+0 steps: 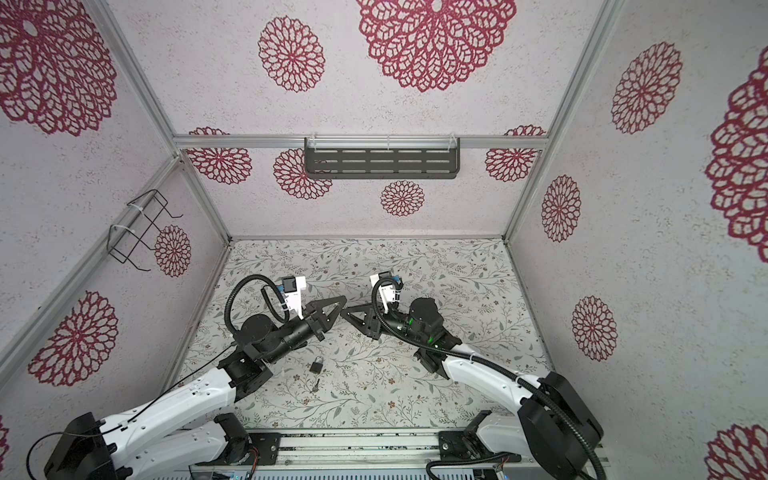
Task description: Unlock with the key
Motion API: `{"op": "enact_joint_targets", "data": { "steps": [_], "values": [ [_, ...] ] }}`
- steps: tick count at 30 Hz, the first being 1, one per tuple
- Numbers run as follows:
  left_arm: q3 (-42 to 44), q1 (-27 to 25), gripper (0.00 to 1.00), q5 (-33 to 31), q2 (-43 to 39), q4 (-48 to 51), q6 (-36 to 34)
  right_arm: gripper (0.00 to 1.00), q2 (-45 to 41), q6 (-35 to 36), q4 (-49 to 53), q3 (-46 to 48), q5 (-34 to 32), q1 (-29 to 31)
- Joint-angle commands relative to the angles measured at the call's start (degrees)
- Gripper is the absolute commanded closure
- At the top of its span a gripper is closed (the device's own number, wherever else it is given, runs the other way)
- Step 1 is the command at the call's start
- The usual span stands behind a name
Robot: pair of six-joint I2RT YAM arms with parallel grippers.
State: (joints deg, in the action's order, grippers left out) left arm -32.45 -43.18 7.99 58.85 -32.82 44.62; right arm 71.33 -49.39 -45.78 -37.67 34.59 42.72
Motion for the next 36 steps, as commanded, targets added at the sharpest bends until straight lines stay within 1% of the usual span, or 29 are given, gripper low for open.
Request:
{"op": "enact_joint_targets", "data": {
  "steps": [1, 4, 10, 13, 15, 20, 25, 31, 33, 35, 36],
  "values": [
    [0.4, 0.3, 1.0, 0.7, -0.2, -1.8, -0.3, 0.8, -1.0, -0.5, -4.4, 0.6, 0.3, -0.2],
    [0.4, 0.3, 1.0, 0.4, -0.2, -1.9, -0.4, 0.83, -1.2, -1.1, -5.4, 0.8, 0.7, -0.2],
    [0.6, 0.4, 1.0, -0.3, -0.7, -1.9, -0.8, 0.81, -2.2, -1.1, -5.1, 1.4, 0.6, -0.4],
    [0.4, 0.4, 1.0, 0.0, -0.5, -1.7, -0.9, 0.82, -2.5, -0.9, -5.1, 1.5, 0.6, -0.4],
    [0.3, 0.3, 1.0, 0.0, -0.6, -1.5, -0.9, 0.83, -2.4, -1.0, -5.3, 1.6, 0.4, -0.4],
    [0.2, 0.3, 1.0, -0.3, -0.8, -0.9, -1.5, 0.91, -2.0, -1.3, -6.1, 1.9, 0.6, -0.4],
    [0.1, 0.4, 1.0, 0.3, -0.4, -0.9, -2.0, 0.96, -1.9, -1.8, -7.3, 1.6, 0.9, -0.4],
    [-0.8, 0.4, 1.0, 1.8, -0.2, -0.1, -2.7, 1.0, -1.9, -2.0, -7.8, 1.4, 0.9, -0.6],
    [-1.0, 0.4, 1.0, 1.9, -0.2, 0.0, -2.9, 1.0, -2.1, -2.0, -8.1, 1.6, 0.6, -0.7],
    [-1.4, 0.5, 0.9, 1.8, -0.2, 0.2, -3.0, 1.0, -2.3, -2.4, -7.9, 1.9, -0.1, -1.1],
    [-1.7, 0.5, 0.78, 1.7, -0.4, 0.6, -3.1, 1.0, -2.5, -2.8, -8.0, 2.1, -0.1, -1.4]
  ]
}}
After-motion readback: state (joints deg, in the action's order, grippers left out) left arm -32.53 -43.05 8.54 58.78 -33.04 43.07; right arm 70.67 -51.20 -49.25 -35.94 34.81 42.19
